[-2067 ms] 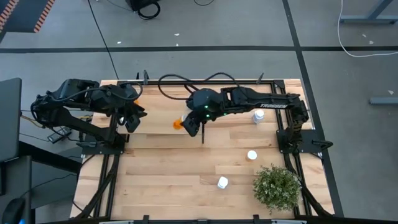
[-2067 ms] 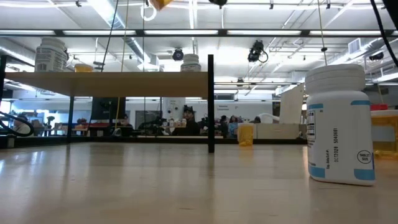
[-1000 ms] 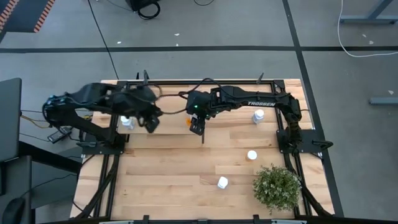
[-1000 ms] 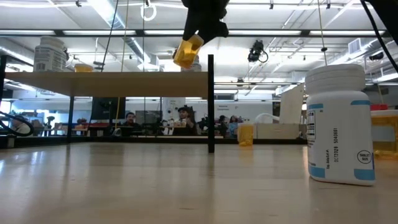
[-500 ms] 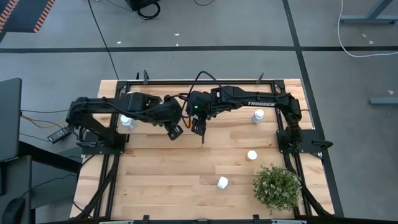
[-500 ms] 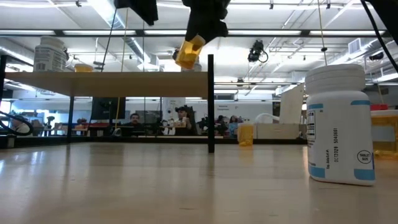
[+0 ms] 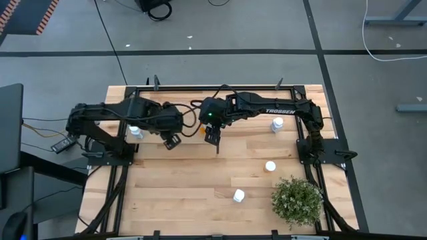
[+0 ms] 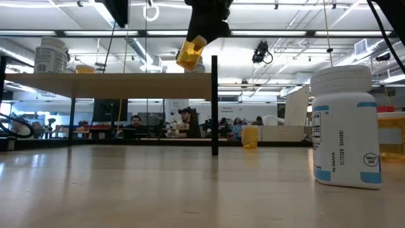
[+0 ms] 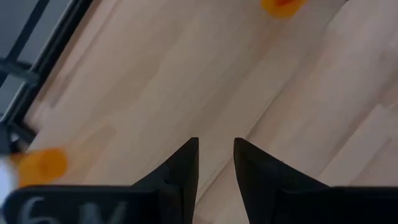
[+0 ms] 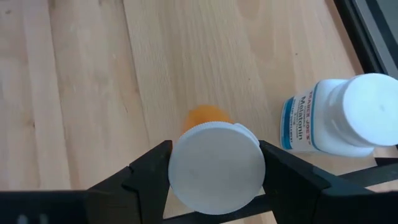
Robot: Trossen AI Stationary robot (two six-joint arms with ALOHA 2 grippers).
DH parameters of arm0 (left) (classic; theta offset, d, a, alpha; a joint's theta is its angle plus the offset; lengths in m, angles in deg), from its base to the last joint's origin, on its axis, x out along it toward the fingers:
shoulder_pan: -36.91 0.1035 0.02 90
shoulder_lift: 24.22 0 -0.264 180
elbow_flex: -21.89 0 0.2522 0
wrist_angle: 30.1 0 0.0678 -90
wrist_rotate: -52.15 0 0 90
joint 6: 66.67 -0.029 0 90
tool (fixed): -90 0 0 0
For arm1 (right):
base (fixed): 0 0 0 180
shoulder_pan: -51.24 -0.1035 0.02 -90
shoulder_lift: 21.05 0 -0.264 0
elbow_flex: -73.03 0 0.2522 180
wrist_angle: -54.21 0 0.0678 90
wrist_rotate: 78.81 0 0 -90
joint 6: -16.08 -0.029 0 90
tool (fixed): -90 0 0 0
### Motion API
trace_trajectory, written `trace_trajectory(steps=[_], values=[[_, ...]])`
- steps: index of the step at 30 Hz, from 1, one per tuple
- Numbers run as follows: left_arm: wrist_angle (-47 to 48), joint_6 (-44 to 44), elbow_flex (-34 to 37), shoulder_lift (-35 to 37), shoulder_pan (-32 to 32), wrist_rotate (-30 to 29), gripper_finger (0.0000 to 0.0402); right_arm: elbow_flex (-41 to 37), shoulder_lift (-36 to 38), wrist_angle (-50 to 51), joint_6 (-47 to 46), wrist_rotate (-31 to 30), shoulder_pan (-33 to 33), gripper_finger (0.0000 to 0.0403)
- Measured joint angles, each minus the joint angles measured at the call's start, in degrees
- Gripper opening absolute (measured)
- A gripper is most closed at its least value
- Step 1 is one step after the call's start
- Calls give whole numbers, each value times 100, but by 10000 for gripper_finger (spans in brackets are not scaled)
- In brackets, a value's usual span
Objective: Pick and place medicine bottles onto shelf by color
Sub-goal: Put the orange pill bottle on the shelf
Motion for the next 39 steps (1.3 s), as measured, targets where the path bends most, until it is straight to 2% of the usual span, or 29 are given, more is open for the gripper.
trace_trajectory(steps=[12,39], values=[[154,316,-2,564,-4,-146,107,-286,2,-39,50,12,-65,230],[146,339,0,649,-20,-146,107,-488,45,-179,-336,2,-116,241]])
